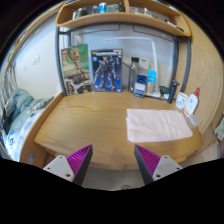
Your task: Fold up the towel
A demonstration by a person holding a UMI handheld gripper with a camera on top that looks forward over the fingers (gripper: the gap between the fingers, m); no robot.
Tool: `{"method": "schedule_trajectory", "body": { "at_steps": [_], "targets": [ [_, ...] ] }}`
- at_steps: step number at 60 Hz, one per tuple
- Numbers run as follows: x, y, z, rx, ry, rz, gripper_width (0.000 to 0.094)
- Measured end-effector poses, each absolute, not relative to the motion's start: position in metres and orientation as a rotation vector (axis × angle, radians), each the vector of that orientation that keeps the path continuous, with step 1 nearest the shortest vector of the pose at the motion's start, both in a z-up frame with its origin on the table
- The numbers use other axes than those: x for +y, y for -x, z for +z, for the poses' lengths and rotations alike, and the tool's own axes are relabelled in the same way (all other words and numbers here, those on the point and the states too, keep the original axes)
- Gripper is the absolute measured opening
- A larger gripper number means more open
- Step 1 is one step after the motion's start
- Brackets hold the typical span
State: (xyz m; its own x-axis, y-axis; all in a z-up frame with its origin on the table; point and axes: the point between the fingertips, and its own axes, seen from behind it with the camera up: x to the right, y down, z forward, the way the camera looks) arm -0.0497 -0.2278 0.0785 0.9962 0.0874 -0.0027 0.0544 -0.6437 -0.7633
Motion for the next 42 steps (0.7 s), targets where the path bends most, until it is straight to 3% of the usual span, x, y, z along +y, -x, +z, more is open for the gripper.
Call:
{"method": "schedule_trajectory", "body": {
  "at_steps": [10, 25, 31, 32, 35, 36, 37, 38, 39, 40, 42],
  "targets": [
    [-0.154, -0.005, 0.037, -0.114, 2.302, -0.056, 0.085],
    [-0.056, -0.035, 0.007, -0.149, 2.286, -0.098, 0.0796],
    [-0.048, -0.033, -0.01, -0.169, 2.322, -0.094, 0.0664],
    [-0.047, -0.031, -0.011, -0.171, 2.321, -0.084, 0.0685],
    [-0.045, -0.03, -0.011, -0.174, 2.301, -0.081, 0.0535],
    [-0.044, -0.029, -0.011, -0.177, 2.293, -0.078, 0.0556],
    [-0.044, -0.029, -0.011, -0.18, 2.292, -0.081, 0.0498],
    [-0.044, -0.029, -0.011, -0.185, 2.289, -0.084, 0.0505],
    [-0.044, -0.029, -0.011, -0.19, 2.285, -0.083, 0.0434],
    [-0.044, -0.029, -0.012, -0.194, 2.285, -0.083, 0.0437],
    [-0.043, -0.03, -0.012, -0.197, 2.283, -0.091, 0.0289]
  ]
}}
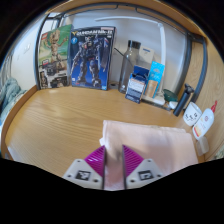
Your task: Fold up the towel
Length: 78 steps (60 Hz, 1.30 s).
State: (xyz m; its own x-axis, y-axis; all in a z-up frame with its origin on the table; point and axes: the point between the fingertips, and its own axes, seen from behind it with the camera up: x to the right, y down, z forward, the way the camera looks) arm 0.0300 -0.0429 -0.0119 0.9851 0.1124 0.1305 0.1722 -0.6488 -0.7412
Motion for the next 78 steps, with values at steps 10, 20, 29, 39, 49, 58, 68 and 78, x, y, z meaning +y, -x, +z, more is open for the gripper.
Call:
{"method": "schedule_trajectory", "body": {
  "at_steps": [10, 20, 29, 39, 49, 58, 68, 78],
  "targets": [
    [-0.039, -0.037, -0.013, -0.177, 2.294, -0.104, 0.0056],
    [-0.038, -0.04, 0.017, -0.097, 2.325, 0.048, 0.0056],
    [-0.026, -0.091, 0.082, 0.027, 2.291, 0.111, 0.0055],
    [-0.021, -0.197, 0.103, 0.17, 2.277, 0.003, 0.0054],
    [-0.029, -0.287, 0.06, 0.283, 2.333, -0.141, 0.013],
    [-0.041, -0.334, 0.01, 0.322, 2.406, -0.266, 0.0427],
    [-0.04, -0.337, 0.046, 0.358, 2.339, -0.289, 0.0666],
    [-0.036, -0.285, 0.131, 0.339, 2.226, -0.179, 0.0761]
  ]
}}
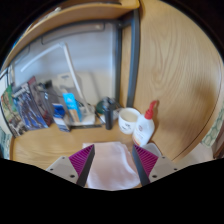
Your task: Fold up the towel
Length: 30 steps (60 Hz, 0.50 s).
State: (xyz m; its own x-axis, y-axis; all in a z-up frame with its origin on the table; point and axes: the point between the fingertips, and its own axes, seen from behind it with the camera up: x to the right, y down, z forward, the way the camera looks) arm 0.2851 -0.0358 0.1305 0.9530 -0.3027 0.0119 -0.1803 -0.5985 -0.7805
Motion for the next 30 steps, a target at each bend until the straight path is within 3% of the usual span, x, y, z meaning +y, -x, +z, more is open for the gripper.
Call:
{"method": "schedule_trajectory", "body": {
  "at_steps": [8, 15, 22, 30],
  "targets": [
    [-0.047, -0.215, 0.193, 0.282, 2.15, -0.073, 0.0815],
    [-0.073, -0.149, 0.225, 0.201, 2.115, -0.024, 0.0856],
    [-0.108, -0.086, 0.235, 0.145, 2.104, 0.003, 0.0851],
    [-0.152, -0.02, 0.222, 0.072, 2.13, 0.045, 0.0849]
  ]
}}
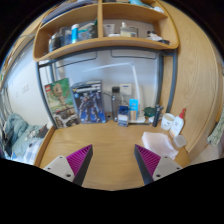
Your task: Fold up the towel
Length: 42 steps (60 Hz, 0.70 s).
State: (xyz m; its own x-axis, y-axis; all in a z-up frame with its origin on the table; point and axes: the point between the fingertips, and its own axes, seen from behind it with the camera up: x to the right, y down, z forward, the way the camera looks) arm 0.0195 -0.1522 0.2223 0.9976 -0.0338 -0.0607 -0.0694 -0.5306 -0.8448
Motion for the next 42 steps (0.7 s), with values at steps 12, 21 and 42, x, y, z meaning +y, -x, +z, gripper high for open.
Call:
{"method": "schedule_trajectory", "body": {
  "at_steps": [12, 21, 42],
  "targets": [
    [-0.206, 0.04, 0.202, 0.014, 2.163, 0.082, 0.086],
    [-0.228, 0.06, 0.204, -0.043, 2.142, 0.067, 0.0861],
    [-0.25, 0.07, 0.201, -0.045, 2.128, 0.061, 0.0859]
  ]
}}
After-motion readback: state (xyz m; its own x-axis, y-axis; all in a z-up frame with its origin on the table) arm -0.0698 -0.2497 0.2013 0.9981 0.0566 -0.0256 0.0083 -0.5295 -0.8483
